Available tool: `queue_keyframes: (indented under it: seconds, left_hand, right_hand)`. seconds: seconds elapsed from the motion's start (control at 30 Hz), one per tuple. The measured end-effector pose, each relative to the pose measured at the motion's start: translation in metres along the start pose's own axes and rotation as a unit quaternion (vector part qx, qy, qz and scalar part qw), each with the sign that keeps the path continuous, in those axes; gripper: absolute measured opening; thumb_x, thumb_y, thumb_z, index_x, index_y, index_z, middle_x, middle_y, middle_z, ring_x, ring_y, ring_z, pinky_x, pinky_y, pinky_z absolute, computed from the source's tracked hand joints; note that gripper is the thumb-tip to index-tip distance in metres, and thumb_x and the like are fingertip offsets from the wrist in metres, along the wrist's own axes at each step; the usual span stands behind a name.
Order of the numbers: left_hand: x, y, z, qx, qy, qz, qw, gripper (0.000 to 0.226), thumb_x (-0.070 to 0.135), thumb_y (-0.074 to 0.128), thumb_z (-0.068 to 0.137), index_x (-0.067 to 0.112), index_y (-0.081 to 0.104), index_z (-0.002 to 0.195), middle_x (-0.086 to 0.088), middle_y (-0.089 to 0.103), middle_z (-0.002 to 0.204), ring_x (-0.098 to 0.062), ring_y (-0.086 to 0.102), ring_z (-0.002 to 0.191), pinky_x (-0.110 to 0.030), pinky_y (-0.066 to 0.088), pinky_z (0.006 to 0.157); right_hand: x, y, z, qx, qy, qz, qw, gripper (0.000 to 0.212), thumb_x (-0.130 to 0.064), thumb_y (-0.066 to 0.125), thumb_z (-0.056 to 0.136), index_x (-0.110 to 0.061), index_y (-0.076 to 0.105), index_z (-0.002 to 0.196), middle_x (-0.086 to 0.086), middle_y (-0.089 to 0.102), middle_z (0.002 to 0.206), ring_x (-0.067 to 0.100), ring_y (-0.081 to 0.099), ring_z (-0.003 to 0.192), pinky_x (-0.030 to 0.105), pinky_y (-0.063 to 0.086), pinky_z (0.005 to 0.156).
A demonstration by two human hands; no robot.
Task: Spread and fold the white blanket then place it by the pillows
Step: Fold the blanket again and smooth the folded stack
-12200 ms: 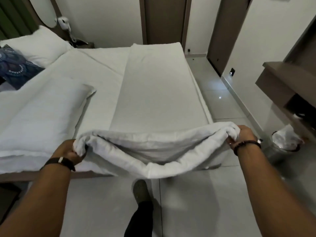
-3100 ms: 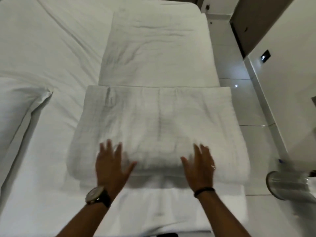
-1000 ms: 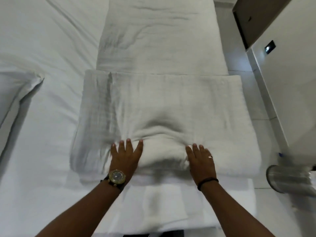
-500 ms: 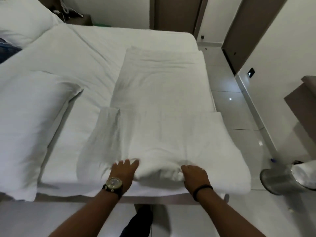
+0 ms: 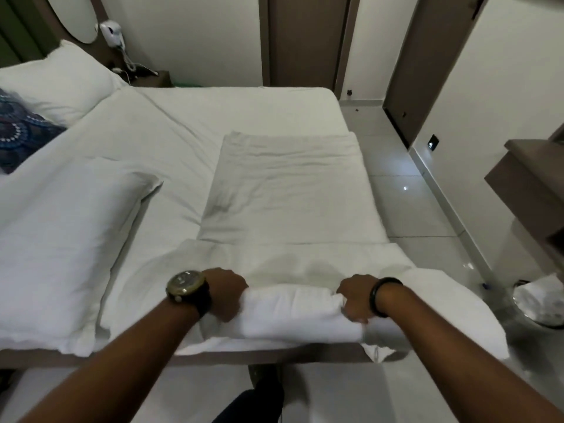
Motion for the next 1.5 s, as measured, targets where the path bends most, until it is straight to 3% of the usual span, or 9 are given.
queue_keyframes:
  seconds: [0.37, 0.5, 0.73, 0.9, 1.07, 1.17, 1.27, 1.37, 1.5]
  left_hand:
    - [-0.15, -0.23, 0.143, 0.29, -0.028, -0.055, 0.955, 0.022, 0.036, 0.061, 0.076, 0.024, 0.048, 0.088, -0.004, 0.066, 0.101, -0.032, 0.064, 0.095, -0.03, 0.037, 0.068]
    - [-0.181, -0.255, 0.22, 0.296, -0.026, -0.073, 0.952, 0.041, 0.028, 0.06, 0.079, 0.023, 0.051, 0.119, -0.002, 0.065, 0.111, -0.029, 0.06, 0.107, -0.034, 0.034, 0.079]
    - [-0.168, -0.21, 0.301, 0.323, 0.034, -0.052, 0.944, 0.026, 0.023, 0.052, 0.086, 0.023, 0.06, 0.111, 0.0, 0.071, 0.093, -0.027, 0.065, 0.087, -0.031, 0.029, 0.067]
    - [-0.16, -0.211, 0.356, 0.367, 0.064, -0.03, 0.928, 0.031, 0.024, 0.038, 0.08, 0.016, 0.064, 0.097, -0.008, 0.07, 0.081, -0.034, 0.065, 0.078, -0.034, 0.024, 0.067]
    - [-0.184, -0.222, 0.423, 0.378, 0.054, -0.059, 0.922, 0.04, 0.031, 0.032, 0.077, 0.018, 0.066, 0.094, -0.011, 0.072, 0.082, -0.036, 0.067, 0.079, -0.035, 0.029, 0.07]
    - [-0.22, -0.229, 0.47, 0.327, -0.01, -0.084, 0.941, 0.029, 0.036, 0.039, 0.089, 0.025, 0.064, 0.1, -0.011, 0.072, 0.103, -0.036, 0.065, 0.097, -0.04, 0.039, 0.083]
    - [-0.256, -0.216, 0.511, 0.229, -0.092, -0.143, 0.958, 0.03, 0.051, 0.044, 0.093, 0.034, 0.058, 0.114, -0.01, 0.064, 0.125, -0.036, 0.058, 0.114, -0.045, 0.04, 0.095]
    - [-0.239, -0.188, 0.519, 0.196, -0.067, -0.126, 0.97, 0.08, 0.093, 0.016, 0.076, 0.033, 0.056, 0.111, -0.006, 0.067, 0.12, -0.033, 0.059, 0.111, -0.051, 0.036, 0.098]
    - [-0.234, -0.182, 0.492, 0.263, -0.003, -0.016, 0.965, 0.104, 0.103, 0.019, 0.062, 0.025, 0.057, 0.118, -0.006, 0.071, 0.11, -0.03, 0.064, 0.105, -0.054, 0.03, 0.107]
  right_hand:
    - [0.049, -0.285, 0.087, 0.363, 0.101, -0.002, 0.926, 0.018, -0.033, 0.041, 0.091, -0.026, 0.058, 0.089, 0.002, 0.066, 0.101, 0.028, 0.061, 0.093, 0.038, 0.039, 0.081]
    - [0.067, -0.324, 0.139, 0.441, 0.098, 0.03, 0.892, 0.016, -0.027, 0.039, 0.084, -0.029, 0.055, 0.085, -0.005, 0.058, 0.085, 0.027, 0.058, 0.089, 0.041, 0.034, 0.085]
    - [0.118, -0.279, 0.213, 0.41, 0.151, 0.029, 0.899, 0.014, -0.015, 0.048, 0.084, -0.023, 0.055, 0.076, 0.001, 0.064, 0.081, 0.029, 0.063, 0.086, 0.034, 0.032, 0.071]
    - [0.136, -0.22, 0.27, 0.365, 0.074, 0.02, 0.928, 0.076, -0.084, 0.035, 0.078, -0.029, 0.055, 0.127, -0.006, 0.062, 0.119, 0.022, 0.051, 0.123, 0.057, 0.016, 0.112]
    - [0.14, -0.264, 0.34, 0.451, -0.017, -0.082, 0.889, 0.051, -0.06, 0.065, 0.08, -0.009, 0.066, 0.071, 0.013, 0.065, 0.068, 0.033, 0.066, 0.066, 0.051, 0.049, 0.085]
    - [0.15, -0.311, 0.378, 0.503, 0.006, -0.108, 0.857, 0.06, -0.064, 0.05, 0.085, -0.01, 0.059, 0.058, 0.017, 0.061, 0.058, 0.035, 0.062, 0.054, 0.04, 0.045, 0.061]
    - [0.15, -0.33, 0.409, 0.523, 0.056, -0.073, 0.848, 0.052, -0.063, 0.047, 0.083, -0.015, 0.066, 0.077, 0.014, 0.065, 0.077, 0.035, 0.062, 0.078, 0.046, 0.041, 0.079]
    - [0.168, -0.306, 0.444, 0.452, 0.064, 0.025, 0.889, 0.064, -0.074, 0.036, 0.086, -0.025, 0.061, 0.118, 0.009, 0.062, 0.118, 0.03, 0.051, 0.118, 0.056, 0.02, 0.108]
    - [0.207, -0.271, 0.447, 0.405, 0.09, -0.024, 0.91, 0.088, -0.087, 0.009, 0.08, -0.021, 0.06, 0.106, 0.006, 0.068, 0.1, 0.029, 0.061, 0.103, 0.058, 0.007, 0.113]
Point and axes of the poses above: each hand's wrist, its own z-axis towards the middle knuckle, its own y-axis out of the palm, x = y × z, the point moved 8 cm from there along z, towards the middle knuckle
